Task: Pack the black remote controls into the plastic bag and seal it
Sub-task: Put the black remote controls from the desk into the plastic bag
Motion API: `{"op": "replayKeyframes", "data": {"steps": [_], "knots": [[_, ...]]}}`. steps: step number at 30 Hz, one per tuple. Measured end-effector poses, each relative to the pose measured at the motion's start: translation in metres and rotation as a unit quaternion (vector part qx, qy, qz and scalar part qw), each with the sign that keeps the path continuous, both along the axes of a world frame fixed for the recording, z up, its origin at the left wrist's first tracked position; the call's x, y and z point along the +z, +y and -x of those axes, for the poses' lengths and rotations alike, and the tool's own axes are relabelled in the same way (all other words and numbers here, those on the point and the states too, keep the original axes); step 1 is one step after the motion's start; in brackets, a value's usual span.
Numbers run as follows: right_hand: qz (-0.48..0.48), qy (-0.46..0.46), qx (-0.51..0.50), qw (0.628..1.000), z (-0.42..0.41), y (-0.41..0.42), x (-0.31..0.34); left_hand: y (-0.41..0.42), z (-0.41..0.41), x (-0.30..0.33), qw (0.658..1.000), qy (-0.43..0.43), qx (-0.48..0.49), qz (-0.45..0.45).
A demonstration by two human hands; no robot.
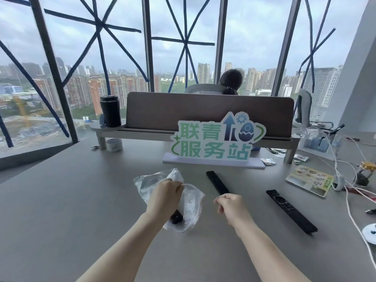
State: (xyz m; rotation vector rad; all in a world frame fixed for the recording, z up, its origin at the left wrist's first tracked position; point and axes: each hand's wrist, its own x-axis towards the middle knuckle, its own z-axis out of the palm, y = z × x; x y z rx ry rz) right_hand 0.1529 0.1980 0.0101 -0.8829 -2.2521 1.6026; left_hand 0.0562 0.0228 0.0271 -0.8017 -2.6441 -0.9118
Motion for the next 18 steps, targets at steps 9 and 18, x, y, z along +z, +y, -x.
{"op": "replayKeyframes", "data": {"steps": [9,18], "knots": [[-0.288,-0.17,-0.065,0.94,0.074,0.055,-0.033,-0.003,0.002,-0.013,0.998,-0.023,-0.02,-0.061],[0.022,-0.041,0.002,0.999,0.029,0.073,-0.015,0.021,0.001,-0.011,0.996,-0.037,-0.013,-0.085]]}}
